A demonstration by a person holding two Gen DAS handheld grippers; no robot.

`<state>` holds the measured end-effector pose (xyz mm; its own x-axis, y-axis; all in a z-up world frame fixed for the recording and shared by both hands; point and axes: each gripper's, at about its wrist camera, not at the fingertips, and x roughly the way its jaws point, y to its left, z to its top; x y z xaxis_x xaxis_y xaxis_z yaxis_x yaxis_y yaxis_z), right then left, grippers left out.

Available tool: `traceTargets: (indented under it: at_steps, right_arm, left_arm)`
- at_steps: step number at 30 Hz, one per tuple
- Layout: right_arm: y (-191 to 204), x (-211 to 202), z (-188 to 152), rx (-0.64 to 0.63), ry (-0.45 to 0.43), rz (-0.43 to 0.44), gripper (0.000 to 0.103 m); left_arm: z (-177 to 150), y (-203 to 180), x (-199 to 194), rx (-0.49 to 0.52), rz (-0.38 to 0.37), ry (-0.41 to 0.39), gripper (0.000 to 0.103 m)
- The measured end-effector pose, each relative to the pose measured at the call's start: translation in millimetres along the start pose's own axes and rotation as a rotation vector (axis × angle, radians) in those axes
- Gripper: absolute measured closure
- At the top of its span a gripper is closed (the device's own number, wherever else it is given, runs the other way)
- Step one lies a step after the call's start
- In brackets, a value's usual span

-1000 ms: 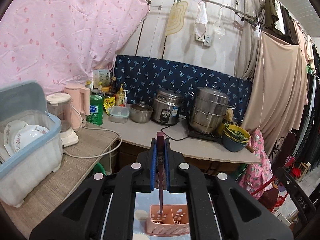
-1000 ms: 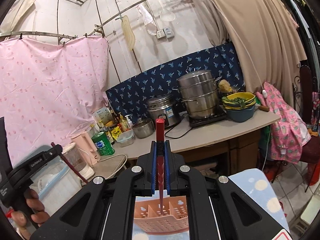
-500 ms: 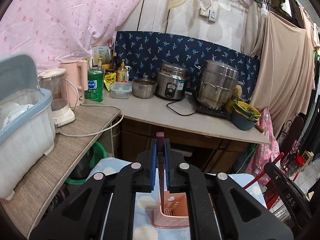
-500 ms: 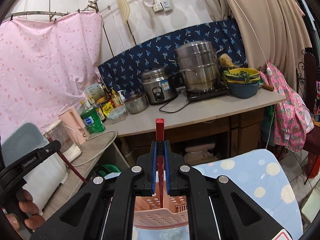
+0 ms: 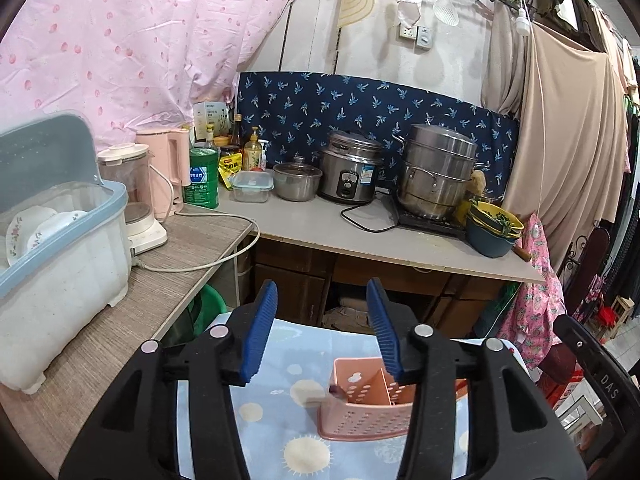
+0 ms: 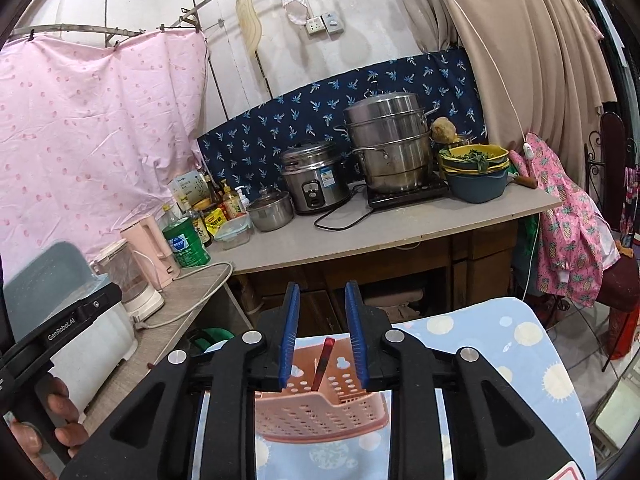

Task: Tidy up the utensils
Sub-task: 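Open both grippers to drop the chopsticks into the pink basket, then move both open grippers back down to the remaining chopsticks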

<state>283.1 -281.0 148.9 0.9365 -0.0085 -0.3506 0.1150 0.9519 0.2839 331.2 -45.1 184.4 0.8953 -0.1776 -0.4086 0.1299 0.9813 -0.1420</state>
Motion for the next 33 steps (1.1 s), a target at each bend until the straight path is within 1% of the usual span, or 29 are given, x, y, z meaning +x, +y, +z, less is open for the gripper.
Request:
traceTargets:
  at_steps: [1,3,5,10,15,20,23,28,33]
  right_arm:
    - [0.2,-7.0,-2.3,-0.004,-0.003,-0.001,0.078]
    - [0.0,-21.2,-7.6,-0.01,-0.01,0.0,0.075]
    - [0.1,-32.9,-12.3,-0.016,-0.011,-0.004,0.073]
    - [0.1,-64.0,-30.7,-0.036,0.002,-0.011,0.072]
    - [0.6,-96.8,-57.6,-0.066,0.019,-0.033,0.072]
    - [-3.1,-127.3,-95.8,-0.078,0.068,-0.059,0.071]
    - [-4.6,-139.4,-119.7,-0.093,0.105,-0.082,0.071]
    - [-10.8,-155.8,-154.1,-0.083,0.162,-0.099,0.071]
    - [-14.3,-165.1,-186.0,-0.081,0.214,-0.126,0.071]
  left_arm:
    - [-1.1,-1.2,-5.2,0.008,0.002,-0.002,0.056]
    - [-6.3,-4.5,-17.2,0.022,0.005,-0.004,0.052]
    - [-12.7,-7.5,-29.5,0.033,0.002,-0.005,0.051]
    - [-30.2,-11.1,-55.4,0.059,0.0,0.006,0.05]
    - [-56.8,-10.8,-79.8,0.086,0.014,0.03,0.05]
    - [-90.9,1.0,-99.6,0.086,0.02,0.076,0.05]
    - [-111.4,9.6,-105.2,0.082,0.027,0.116,0.05]
    - [-146.8,27.1,-116.4,0.053,0.032,0.176,0.05]
    - [-179.0,37.0,-128.7,0.063,0.05,0.214,0.05]
